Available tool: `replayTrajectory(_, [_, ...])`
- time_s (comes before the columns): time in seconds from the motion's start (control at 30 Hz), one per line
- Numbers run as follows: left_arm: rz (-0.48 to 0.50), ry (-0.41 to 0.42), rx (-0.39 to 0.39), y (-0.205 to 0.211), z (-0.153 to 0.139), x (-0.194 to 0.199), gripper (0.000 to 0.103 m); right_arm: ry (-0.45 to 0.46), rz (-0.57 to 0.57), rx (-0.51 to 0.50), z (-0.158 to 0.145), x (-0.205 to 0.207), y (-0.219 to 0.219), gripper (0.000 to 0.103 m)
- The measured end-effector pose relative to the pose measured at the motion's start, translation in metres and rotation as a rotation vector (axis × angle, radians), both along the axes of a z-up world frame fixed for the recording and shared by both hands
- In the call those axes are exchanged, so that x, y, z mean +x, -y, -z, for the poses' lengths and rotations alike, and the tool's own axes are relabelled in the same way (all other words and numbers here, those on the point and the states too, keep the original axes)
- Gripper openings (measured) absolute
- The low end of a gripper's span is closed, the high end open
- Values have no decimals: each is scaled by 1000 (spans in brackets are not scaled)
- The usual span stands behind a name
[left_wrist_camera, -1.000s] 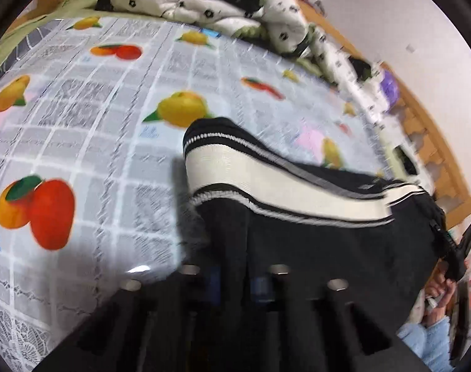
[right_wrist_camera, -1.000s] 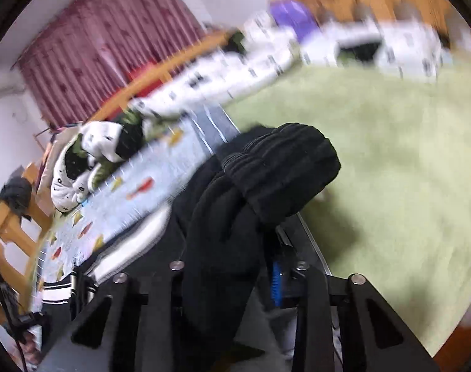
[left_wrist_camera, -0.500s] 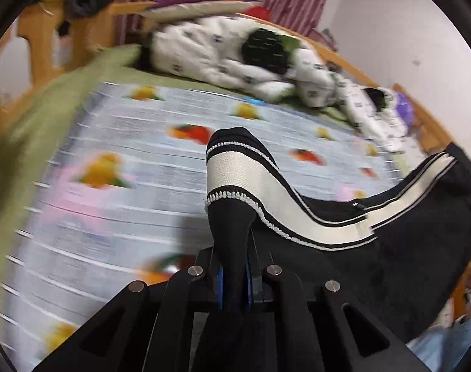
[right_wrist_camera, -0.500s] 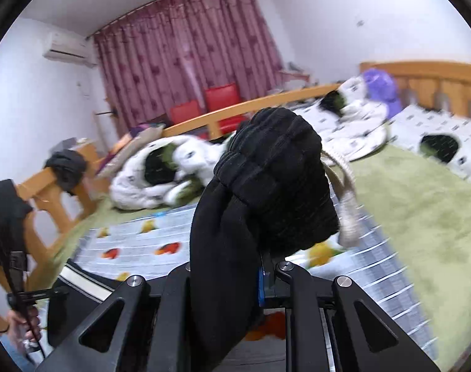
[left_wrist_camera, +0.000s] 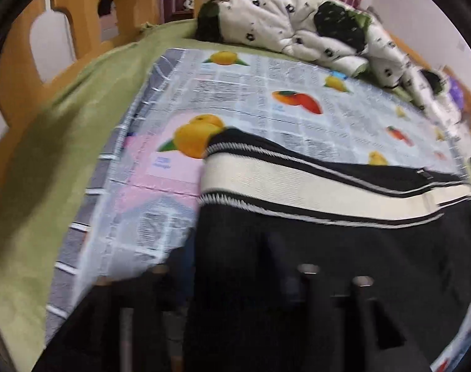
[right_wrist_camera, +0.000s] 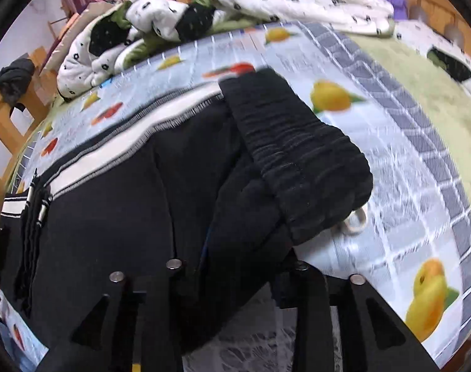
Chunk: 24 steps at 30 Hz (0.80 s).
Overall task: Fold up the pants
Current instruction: 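Fold the cuffs with the right gripper toward the waistband held by the left gripper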
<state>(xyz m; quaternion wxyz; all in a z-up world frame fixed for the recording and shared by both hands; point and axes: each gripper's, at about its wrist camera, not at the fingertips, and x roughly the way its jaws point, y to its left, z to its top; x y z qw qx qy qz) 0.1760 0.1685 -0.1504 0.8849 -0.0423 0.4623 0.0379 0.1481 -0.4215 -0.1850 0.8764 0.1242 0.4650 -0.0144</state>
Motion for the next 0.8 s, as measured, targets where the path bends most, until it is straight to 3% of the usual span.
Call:
replayTrajectory(0.1, [-25, 72, 34, -4, -15, -15, 57, 20, 63, -89, -12, -21, 2, 55])
replayTrajectory(0.2, [-2, 147, -34, -7, -31, -26, 62, 65, 95, -88, -27, -49, 1, 55])
replayTrajectory(0.3, [48, 131, -59, 4, -29, -25, 64, 112, 83, -105, -45, -66, -17, 55])
replayTrajectory(0.47, [159, -58, -154, 23, 9, -22, 64, 176, -84, -46, -67, -64, -92, 55])
replayTrajectory(0.7, [123, 54, -136, 13, -2, -83, 64, 179, -359, 121, -65, -66, -217, 55])
replayTrajectory(0.8, [81, 106, -195, -4, 0, -115, 67, 121, -420, 151, -43, -64, -262, 55])
